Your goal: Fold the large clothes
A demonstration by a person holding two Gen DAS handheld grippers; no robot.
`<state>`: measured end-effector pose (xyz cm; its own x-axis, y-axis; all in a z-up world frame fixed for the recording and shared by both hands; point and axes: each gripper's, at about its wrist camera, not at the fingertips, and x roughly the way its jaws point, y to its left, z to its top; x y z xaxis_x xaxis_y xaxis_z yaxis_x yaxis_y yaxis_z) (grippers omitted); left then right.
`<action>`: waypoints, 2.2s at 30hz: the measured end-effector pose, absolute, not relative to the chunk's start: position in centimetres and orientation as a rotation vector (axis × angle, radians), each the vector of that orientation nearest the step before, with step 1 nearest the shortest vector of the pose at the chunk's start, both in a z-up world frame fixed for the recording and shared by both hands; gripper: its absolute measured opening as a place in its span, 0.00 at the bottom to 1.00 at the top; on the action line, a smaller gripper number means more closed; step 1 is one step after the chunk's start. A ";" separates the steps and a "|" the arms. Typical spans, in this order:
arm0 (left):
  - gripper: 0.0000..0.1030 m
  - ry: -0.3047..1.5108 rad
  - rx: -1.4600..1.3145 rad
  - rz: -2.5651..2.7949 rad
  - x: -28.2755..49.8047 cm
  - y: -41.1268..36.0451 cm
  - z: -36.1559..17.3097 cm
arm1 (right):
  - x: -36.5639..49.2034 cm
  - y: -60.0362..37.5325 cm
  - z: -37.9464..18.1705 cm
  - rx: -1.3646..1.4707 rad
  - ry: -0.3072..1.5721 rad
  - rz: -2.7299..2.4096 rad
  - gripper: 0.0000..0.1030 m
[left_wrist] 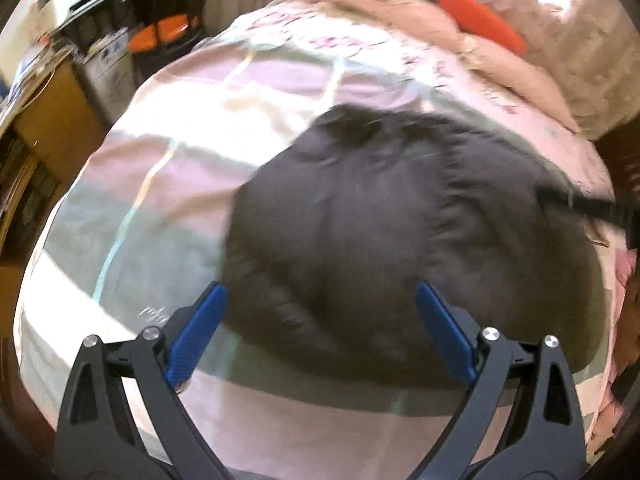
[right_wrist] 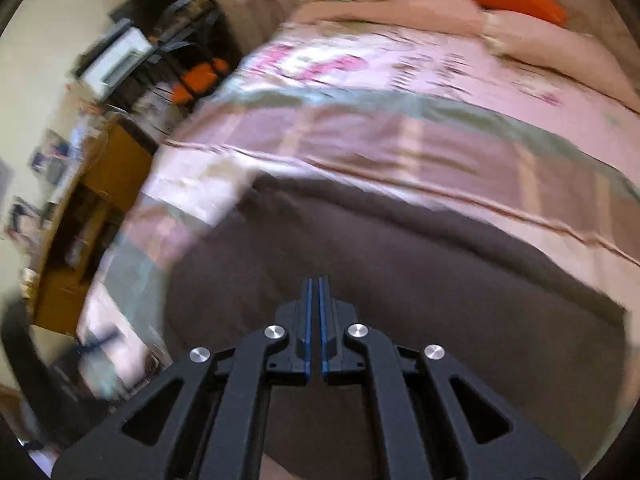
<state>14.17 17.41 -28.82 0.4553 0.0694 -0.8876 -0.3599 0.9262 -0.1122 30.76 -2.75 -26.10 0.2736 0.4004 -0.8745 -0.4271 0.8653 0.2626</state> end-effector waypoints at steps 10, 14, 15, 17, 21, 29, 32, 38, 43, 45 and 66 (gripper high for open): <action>0.94 1.174 -0.096 0.214 24.9 6.1 -30.5 | 30.7 -12.8 -30.3 0.186 1.226 0.458 0.04; 0.98 1.273 -0.089 0.277 27.0 5.4 -34.3 | 32.4 -13.8 -34.5 0.284 1.323 0.451 0.03; 0.98 1.292 -0.083 0.289 27.6 5.5 -35.3 | 32.9 -14.2 -35.8 0.329 1.344 0.449 0.01; 0.98 1.318 -0.094 0.288 28.4 5.6 -36.5 | 33.8 -14.6 -37.4 0.361 1.366 0.448 0.00; 0.98 1.338 -0.064 0.300 29.9 5.5 -38.4 | 34.3 -12.4 -38.5 0.141 1.305 0.451 0.00; 0.96 1.183 -0.135 0.258 27.0 4.8 -32.0 | 30.8 -17.8 -31.8 0.217 1.134 0.422 0.45; 0.96 1.099 -0.038 0.236 26.9 2.1 -30.3 | 27.4 -23.3 -29.3 0.241 0.991 0.288 0.91; 0.98 1.285 0.016 0.238 30.4 -0.7 -36.8 | 27.5 -27.0 -37.4 0.231 1.235 0.192 0.69; 0.98 1.244 0.031 0.267 29.6 -2.5 -33.4 | 26.6 -28.9 -35.1 0.350 1.137 0.254 0.69; 0.98 1.169 0.015 0.213 28.3 -4.7 -30.9 | 23.7 -33.0 -33.1 0.474 1.029 0.215 0.69; 0.98 1.229 0.378 0.068 35.4 -21.6 -36.7 | 19.8 -40.0 -42.6 0.749 1.213 0.174 0.71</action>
<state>35.43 -21.62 -36.72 0.3414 0.2531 -0.9052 0.1511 0.9357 0.3187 19.77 -39.98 -42.58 0.3696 0.5014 -0.7823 0.2615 0.7518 0.6053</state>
